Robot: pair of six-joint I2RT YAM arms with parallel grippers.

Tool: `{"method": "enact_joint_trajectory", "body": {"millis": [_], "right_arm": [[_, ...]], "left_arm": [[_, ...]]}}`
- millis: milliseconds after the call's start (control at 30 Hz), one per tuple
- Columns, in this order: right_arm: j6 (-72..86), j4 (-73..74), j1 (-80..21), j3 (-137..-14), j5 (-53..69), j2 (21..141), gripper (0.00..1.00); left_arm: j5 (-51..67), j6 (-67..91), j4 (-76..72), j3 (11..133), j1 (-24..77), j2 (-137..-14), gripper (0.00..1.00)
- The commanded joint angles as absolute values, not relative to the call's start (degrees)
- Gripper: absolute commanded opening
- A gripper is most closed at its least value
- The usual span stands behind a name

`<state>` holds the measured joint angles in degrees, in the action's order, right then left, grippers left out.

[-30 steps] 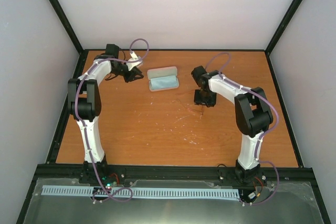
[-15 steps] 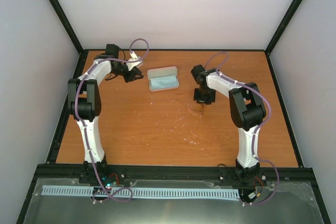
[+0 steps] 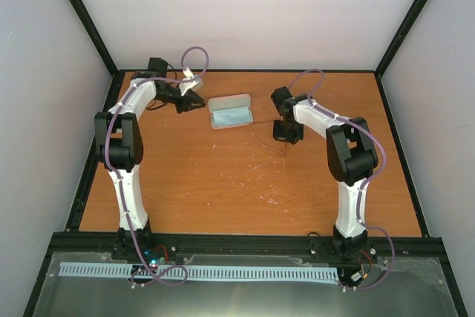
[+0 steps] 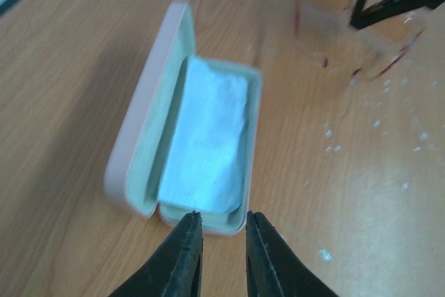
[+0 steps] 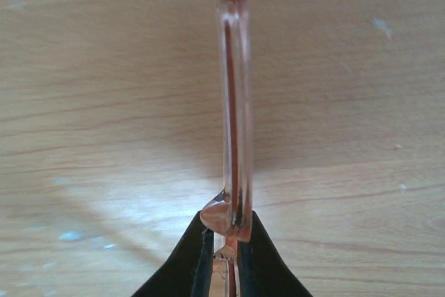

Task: Organize the sunglasses
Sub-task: Pick up the sunglasses from the center of the board.

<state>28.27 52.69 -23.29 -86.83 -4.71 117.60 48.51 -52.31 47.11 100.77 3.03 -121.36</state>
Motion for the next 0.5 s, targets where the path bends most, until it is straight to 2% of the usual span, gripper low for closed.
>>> {"method": "enact_joint_trajectory", "body": {"millis": [0, 100, 200, 333, 467], "right_arm": [[24.95, 42.41, -22.82, -84.43, 4.97, 107.65, 0.03], [25.95, 31.23, -21.48, -79.37, 16.24, 102.72, 0.03], [27.22, 21.41, -19.85, -76.51, 30.96, 102.16, 0.03], [25.26, 17.95, -19.92, -77.51, 44.75, 104.62, 0.03], [20.97, 21.43, -20.62, -81.09, 50.25, 106.63, 0.03]], "left_arm": [[61.24, -57.82, 59.39, 109.28, 4.80, -119.82, 0.15], [67.14, -60.59, 66.61, 115.31, 6.63, -119.49, 0.05], [70.95, -60.78, 70.98, 120.38, 8.40, -118.84, 0.02], [69.26, -51.81, 61.97, 120.95, 9.16, -117.74, 0.03], [67.21, -44.71, 50.93, 120.06, 10.10, -117.41, 0.03]]}}
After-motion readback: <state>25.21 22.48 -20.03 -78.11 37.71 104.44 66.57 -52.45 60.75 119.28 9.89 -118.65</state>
